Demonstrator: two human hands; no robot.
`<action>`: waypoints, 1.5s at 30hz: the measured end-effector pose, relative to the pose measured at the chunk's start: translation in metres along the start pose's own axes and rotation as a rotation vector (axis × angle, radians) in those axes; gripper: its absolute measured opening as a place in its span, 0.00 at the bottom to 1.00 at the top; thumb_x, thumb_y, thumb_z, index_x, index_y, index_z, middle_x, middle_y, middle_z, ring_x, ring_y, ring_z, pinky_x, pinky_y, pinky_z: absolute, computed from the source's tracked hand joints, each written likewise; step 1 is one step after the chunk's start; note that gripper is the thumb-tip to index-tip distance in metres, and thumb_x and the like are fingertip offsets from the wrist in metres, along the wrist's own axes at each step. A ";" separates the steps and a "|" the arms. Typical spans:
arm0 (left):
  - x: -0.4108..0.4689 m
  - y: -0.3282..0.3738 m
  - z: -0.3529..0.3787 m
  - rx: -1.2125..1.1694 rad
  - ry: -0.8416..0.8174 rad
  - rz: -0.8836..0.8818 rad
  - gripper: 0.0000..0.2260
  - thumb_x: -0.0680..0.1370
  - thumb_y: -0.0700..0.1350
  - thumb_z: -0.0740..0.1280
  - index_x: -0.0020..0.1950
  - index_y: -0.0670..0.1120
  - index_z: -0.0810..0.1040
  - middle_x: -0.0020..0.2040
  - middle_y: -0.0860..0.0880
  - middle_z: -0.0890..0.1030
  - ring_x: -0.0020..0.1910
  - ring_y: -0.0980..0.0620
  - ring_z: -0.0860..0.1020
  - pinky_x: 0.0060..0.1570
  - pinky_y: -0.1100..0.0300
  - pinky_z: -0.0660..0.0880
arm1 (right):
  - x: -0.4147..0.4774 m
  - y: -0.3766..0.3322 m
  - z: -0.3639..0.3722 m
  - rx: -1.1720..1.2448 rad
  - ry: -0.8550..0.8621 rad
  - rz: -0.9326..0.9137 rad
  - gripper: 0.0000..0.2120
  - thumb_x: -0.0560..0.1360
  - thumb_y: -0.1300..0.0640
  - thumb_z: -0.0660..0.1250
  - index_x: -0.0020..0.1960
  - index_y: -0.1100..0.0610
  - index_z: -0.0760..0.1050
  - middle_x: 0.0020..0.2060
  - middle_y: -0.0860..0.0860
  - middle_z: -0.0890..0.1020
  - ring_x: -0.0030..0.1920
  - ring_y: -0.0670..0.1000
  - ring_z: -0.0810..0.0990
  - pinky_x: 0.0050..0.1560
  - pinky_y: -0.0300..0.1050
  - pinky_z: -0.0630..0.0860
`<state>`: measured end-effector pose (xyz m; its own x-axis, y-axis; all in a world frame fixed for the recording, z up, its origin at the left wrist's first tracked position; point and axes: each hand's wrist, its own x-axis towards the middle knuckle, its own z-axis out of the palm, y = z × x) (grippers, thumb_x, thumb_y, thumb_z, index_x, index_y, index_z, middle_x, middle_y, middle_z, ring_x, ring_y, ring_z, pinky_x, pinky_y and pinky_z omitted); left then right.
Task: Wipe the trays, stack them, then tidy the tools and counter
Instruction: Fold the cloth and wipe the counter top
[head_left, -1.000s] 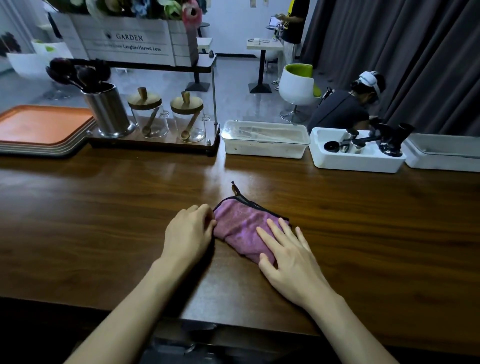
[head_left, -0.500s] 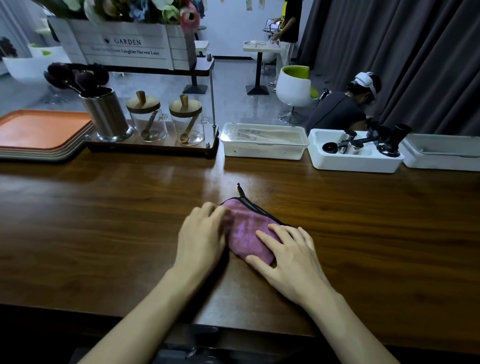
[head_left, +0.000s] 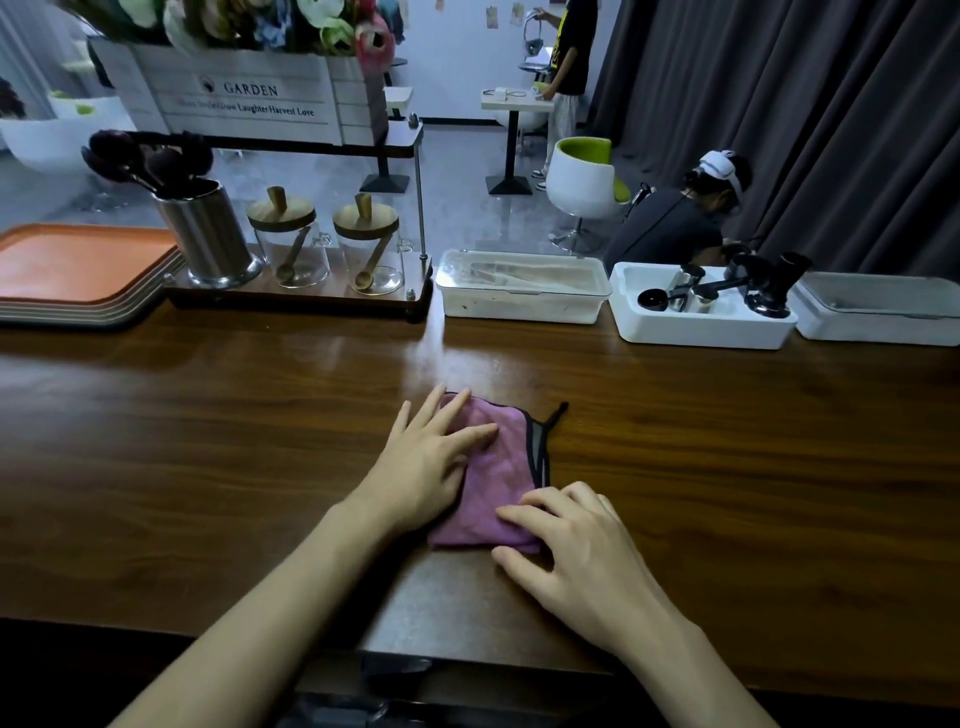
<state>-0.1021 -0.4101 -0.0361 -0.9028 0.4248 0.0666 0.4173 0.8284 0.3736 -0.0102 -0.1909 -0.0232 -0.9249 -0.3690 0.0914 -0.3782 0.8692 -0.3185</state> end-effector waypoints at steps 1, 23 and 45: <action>-0.006 0.002 0.000 -0.004 0.097 0.066 0.23 0.79 0.46 0.62 0.74 0.58 0.73 0.81 0.49 0.63 0.81 0.44 0.55 0.78 0.42 0.55 | 0.000 0.003 0.000 0.020 0.023 -0.014 0.22 0.77 0.35 0.59 0.67 0.40 0.76 0.59 0.36 0.76 0.60 0.45 0.70 0.59 0.42 0.70; -0.056 0.017 0.010 -0.036 0.194 0.131 0.10 0.75 0.51 0.64 0.55 0.53 0.78 0.48 0.57 0.76 0.47 0.53 0.72 0.48 0.56 0.72 | 0.019 0.015 0.008 0.162 0.182 0.032 0.04 0.78 0.50 0.64 0.52 0.44 0.73 0.39 0.37 0.74 0.47 0.42 0.70 0.42 0.41 0.71; -0.016 0.008 0.018 -0.004 0.374 0.035 0.05 0.80 0.48 0.66 0.51 0.51 0.80 0.50 0.53 0.77 0.46 0.46 0.73 0.43 0.47 0.74 | 0.046 0.032 0.011 0.048 0.311 0.005 0.05 0.78 0.54 0.69 0.54 0.47 0.77 0.53 0.43 0.74 0.53 0.48 0.72 0.48 0.45 0.76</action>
<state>-0.0829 -0.4034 -0.0503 -0.8638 0.2895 0.4123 0.4487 0.8143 0.3683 -0.0642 -0.1838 -0.0400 -0.8971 -0.2396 0.3712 -0.3778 0.8516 -0.3635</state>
